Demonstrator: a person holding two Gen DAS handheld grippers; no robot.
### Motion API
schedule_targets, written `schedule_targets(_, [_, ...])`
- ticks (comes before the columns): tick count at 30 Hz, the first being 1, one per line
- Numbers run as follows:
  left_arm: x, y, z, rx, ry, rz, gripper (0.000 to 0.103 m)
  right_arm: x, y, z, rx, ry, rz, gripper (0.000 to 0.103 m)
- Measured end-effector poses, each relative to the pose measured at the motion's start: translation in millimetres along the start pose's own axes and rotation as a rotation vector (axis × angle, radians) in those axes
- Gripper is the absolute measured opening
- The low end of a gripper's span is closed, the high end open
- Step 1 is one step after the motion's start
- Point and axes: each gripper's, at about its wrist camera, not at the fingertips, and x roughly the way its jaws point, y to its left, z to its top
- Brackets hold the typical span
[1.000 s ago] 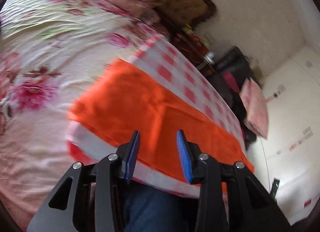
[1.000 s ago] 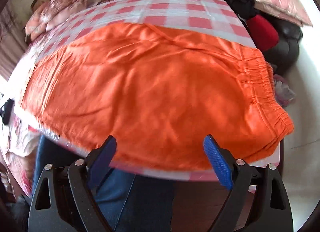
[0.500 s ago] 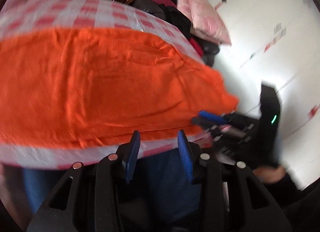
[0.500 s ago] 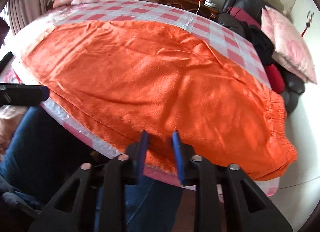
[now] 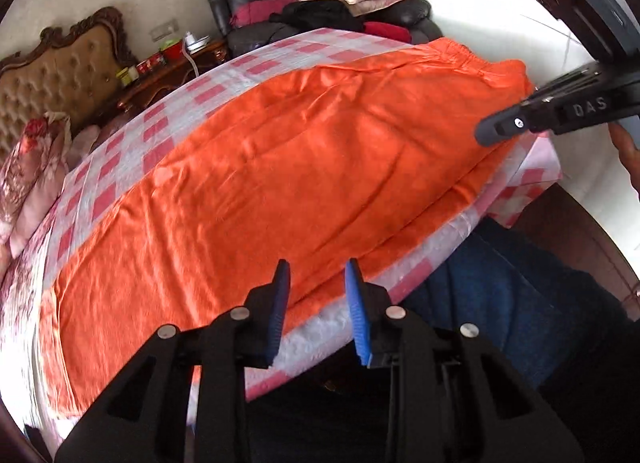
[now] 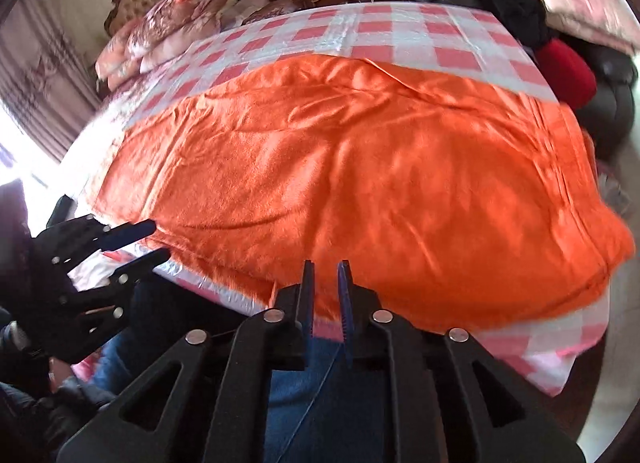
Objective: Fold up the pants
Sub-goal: 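Grasp the folded pants edge with the left gripper while the right gripper grasps beside it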
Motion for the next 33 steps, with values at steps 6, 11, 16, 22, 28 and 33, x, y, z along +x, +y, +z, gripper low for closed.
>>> schedule_targets(6, [16,-21,0,0.168,0.038,0.085,0.025,6,-18,-19,0.087,0.048,0.037,0.022])
schedule_targets(11, [22,-26,4,0.222,0.041,0.131,0.005,11,-16,-28,0.096,0.082,0.080,0.027])
schedule_targets(16, [7,-17,15,0.186,-0.002,0.123,0.003,-1,-12,-20,0.145,0.025,0.188,0.072])
schedule_targets(22, [-13,-12,21,0.160,-0.044,0.122,0.003,7,-18,-7,0.275,0.045,0.336,0.072])
schedule_targets(28, [-24,-11,25,0.148,-0.074,0.119,0.002,15,-18,2,0.339,0.040,0.376,0.072])
schedule_targets(33, [-31,-9,25,0.137,-0.092,0.117,0.002,21,-28,9,0.423,0.007,0.316,0.067])
